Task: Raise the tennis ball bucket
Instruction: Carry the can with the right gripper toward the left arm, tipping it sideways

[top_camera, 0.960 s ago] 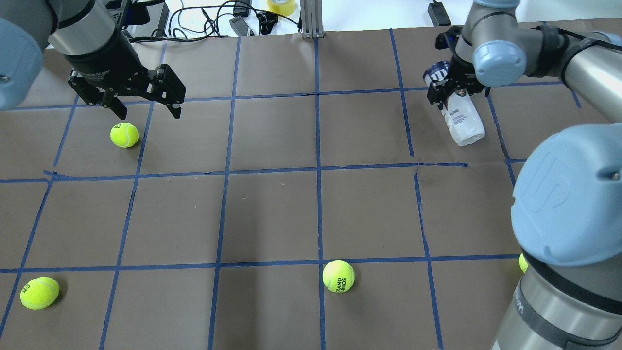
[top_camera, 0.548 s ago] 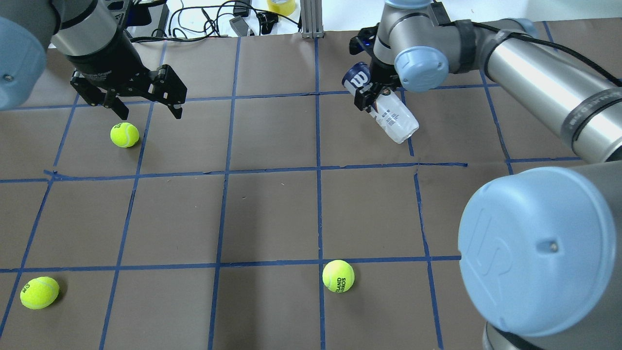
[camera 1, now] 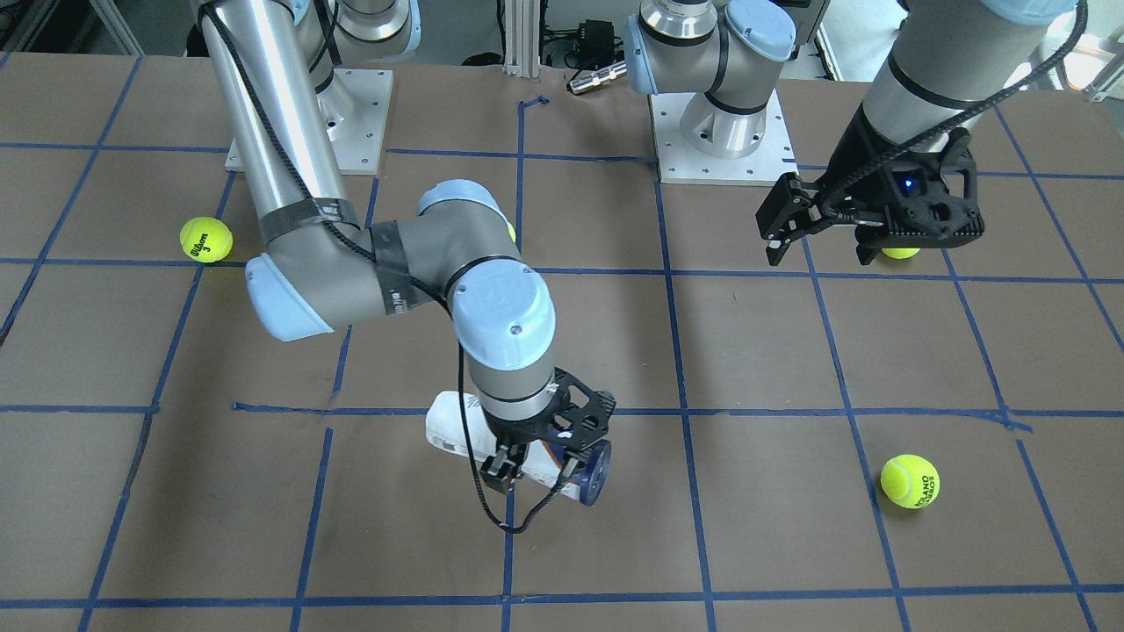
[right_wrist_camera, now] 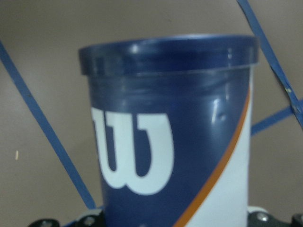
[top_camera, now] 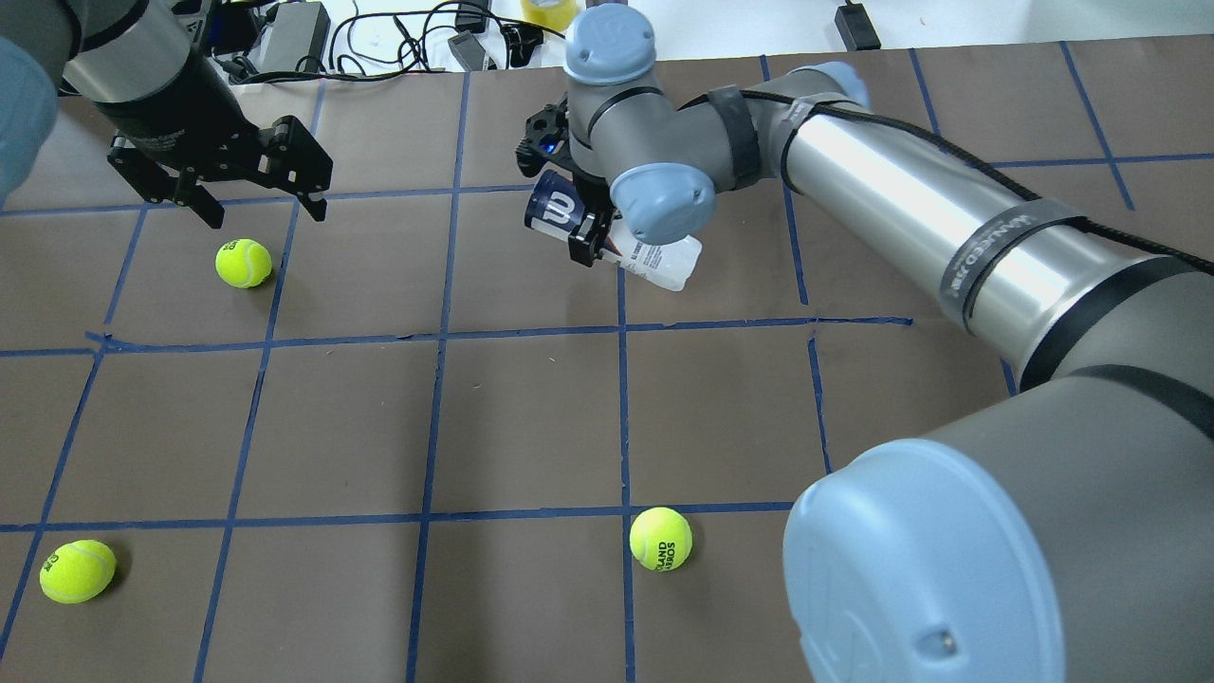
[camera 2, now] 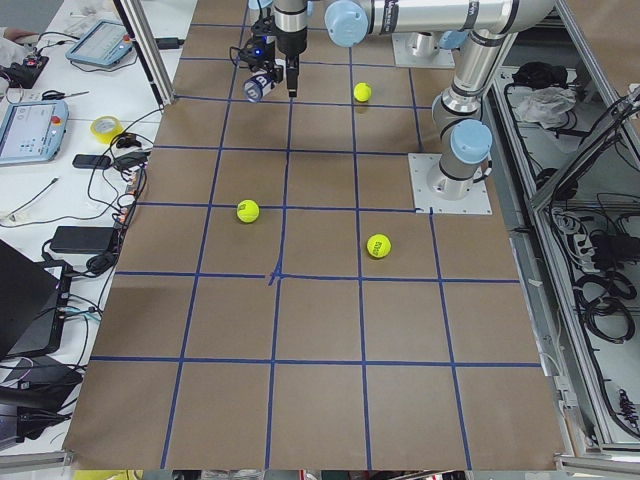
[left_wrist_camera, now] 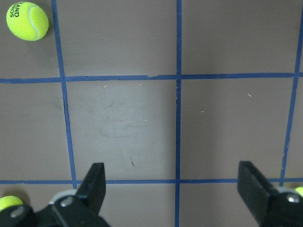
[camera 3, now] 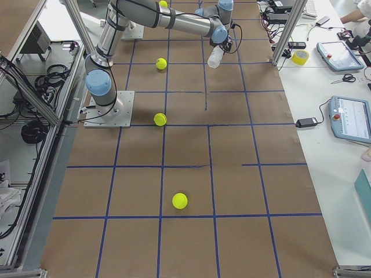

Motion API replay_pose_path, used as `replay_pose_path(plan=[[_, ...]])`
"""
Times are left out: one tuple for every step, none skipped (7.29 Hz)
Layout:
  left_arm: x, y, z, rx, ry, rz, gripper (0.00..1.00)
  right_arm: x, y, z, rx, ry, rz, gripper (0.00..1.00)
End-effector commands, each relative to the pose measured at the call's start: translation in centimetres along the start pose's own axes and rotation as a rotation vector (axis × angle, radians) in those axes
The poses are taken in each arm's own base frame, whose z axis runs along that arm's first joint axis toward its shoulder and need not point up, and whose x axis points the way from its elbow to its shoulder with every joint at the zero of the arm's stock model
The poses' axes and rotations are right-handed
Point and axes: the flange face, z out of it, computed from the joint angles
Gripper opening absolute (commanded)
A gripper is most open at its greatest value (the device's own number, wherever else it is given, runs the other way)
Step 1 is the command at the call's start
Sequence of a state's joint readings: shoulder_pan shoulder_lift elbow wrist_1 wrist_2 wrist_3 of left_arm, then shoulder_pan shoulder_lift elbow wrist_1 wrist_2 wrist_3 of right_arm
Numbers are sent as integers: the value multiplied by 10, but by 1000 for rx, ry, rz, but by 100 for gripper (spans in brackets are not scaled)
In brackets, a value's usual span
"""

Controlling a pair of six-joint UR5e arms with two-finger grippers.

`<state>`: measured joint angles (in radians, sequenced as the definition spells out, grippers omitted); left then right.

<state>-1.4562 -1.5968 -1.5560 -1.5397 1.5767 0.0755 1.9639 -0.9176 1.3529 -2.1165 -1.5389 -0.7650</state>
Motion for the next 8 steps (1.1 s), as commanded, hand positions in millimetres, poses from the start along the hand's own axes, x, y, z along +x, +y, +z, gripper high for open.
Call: replay_pose_path(plan=[[-7,3,-5,7,-9,-6,100,-70,-54,36,31,41,-220,71],[-6,1,-2,-1,-7,-4,100,-71,-55,43,-4,46,-266,71],[-8,0,1,-10,-10,-7,100,-75,-60,39,-8,45,-304,73],[-9,-4,5,-10,-6,-8,100,-72,-65,35,-12,41,-306,92],[-10,-6,7,-9,-1,2,100,-69,-67,44,-45,9,-306,94],[-9,-9,9,-4,3,28,100,-67,-72,50,-68,-14,-308,95],[-9,-10,10,-6,5,27,100,-63,-76,54,-69,-15,-306,95],[-9,-10,12,-9,5,28,100,-62,-79,60,-72,-18,-308,95]])
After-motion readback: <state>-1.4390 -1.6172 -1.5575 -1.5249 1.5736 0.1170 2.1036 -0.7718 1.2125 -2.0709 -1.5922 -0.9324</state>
